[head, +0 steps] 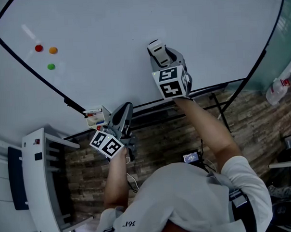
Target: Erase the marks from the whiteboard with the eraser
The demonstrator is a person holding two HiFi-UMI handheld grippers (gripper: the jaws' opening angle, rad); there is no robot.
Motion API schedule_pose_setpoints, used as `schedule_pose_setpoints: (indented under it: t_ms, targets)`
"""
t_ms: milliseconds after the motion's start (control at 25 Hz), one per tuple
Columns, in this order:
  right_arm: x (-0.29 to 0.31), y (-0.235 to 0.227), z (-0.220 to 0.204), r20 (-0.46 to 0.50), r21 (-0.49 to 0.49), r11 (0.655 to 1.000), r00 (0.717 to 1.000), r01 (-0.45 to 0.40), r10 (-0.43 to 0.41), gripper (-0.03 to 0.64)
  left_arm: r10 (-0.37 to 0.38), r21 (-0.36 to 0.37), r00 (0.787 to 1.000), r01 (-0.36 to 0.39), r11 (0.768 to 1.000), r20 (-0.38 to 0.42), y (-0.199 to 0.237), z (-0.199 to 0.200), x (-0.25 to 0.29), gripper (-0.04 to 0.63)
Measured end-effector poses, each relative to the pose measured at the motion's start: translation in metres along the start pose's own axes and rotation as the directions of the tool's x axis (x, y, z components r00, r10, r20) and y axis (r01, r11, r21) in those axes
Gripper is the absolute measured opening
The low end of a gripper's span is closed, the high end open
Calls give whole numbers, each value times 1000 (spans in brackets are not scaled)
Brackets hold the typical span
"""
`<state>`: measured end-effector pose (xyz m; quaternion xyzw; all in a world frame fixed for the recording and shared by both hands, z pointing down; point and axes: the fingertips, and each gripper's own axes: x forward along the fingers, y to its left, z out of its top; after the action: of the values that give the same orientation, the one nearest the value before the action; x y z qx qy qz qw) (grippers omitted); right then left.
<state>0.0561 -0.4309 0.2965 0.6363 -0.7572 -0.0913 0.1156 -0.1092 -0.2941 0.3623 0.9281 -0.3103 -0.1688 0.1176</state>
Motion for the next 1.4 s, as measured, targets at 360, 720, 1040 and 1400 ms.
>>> schedule_pose_setpoints:
  t_ms: [360,720,1040,1400]
  targets:
    - [-2,-15,-8,-8,-2,1000,1000,17,-17,239,-9,-5,1000,9,1000,-7,-3,-4,5,14]
    - [-5,-30,-14,-17,-24,999,999,30,-31,239,-17,-10,1000,16,1000,-12,-6,-8,12,14]
    - [-9,-49,-24,-30,-12,998,998,55,-55,239,-31,-10,999,31,999,-17,-11,-10,20,14]
    - [-14,-78,-38,-48,2,997,996,75,-75,239,-47,-18,998,47,999,-31,-21,-20,34,14]
